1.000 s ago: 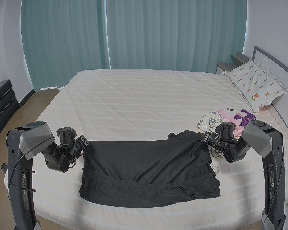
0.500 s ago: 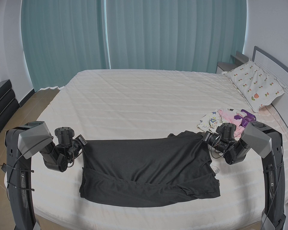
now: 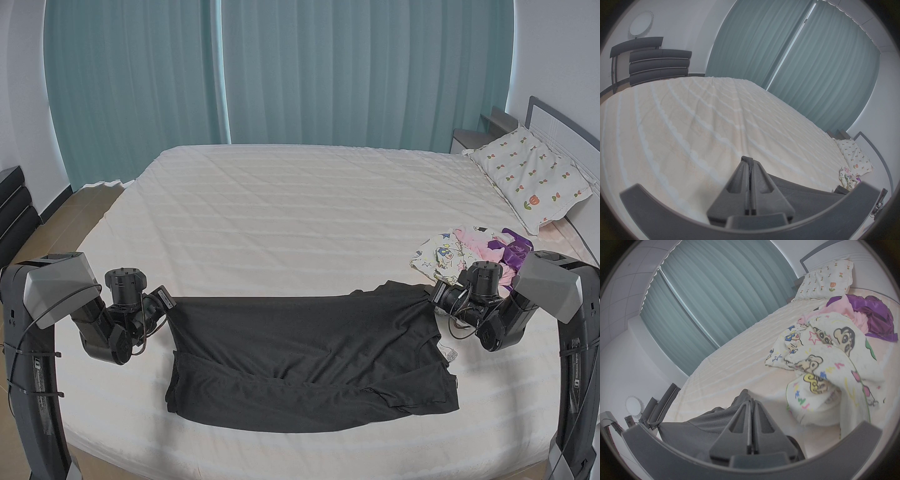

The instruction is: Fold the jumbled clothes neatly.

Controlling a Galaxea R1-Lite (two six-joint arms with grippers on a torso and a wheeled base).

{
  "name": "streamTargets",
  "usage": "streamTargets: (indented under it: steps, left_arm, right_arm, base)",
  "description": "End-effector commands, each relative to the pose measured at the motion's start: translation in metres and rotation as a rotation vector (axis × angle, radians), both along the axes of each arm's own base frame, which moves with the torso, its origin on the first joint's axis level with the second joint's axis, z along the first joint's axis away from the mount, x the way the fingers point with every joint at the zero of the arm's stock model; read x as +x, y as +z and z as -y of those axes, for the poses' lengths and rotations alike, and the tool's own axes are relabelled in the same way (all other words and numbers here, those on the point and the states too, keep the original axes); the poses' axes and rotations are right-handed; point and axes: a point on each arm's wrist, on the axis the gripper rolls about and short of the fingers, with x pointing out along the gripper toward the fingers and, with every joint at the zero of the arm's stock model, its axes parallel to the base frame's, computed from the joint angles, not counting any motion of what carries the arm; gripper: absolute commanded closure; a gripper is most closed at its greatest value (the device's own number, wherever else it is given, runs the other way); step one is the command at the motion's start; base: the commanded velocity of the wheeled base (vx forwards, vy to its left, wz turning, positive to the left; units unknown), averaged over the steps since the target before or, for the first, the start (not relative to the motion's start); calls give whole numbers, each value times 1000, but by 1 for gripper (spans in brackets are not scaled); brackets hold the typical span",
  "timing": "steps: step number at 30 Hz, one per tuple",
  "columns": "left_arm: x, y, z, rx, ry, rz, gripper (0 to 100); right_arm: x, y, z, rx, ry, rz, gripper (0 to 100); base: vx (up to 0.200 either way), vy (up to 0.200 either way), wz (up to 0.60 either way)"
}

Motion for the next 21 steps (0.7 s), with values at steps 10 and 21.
streamTargets:
  steps: [10, 21]
  left_arm:
    - [-38, -16, -6, 70, -28, -72, 100]
    - [-76, -55, -4, 126, -114, -185, 100]
  right_arm:
    - [-65, -15, 7, -36, 66, -124, 100]
    - [-101, -39, 9, -106, 150, -223, 100]
  base:
    - [0, 0, 0]
    - [0, 0, 0]
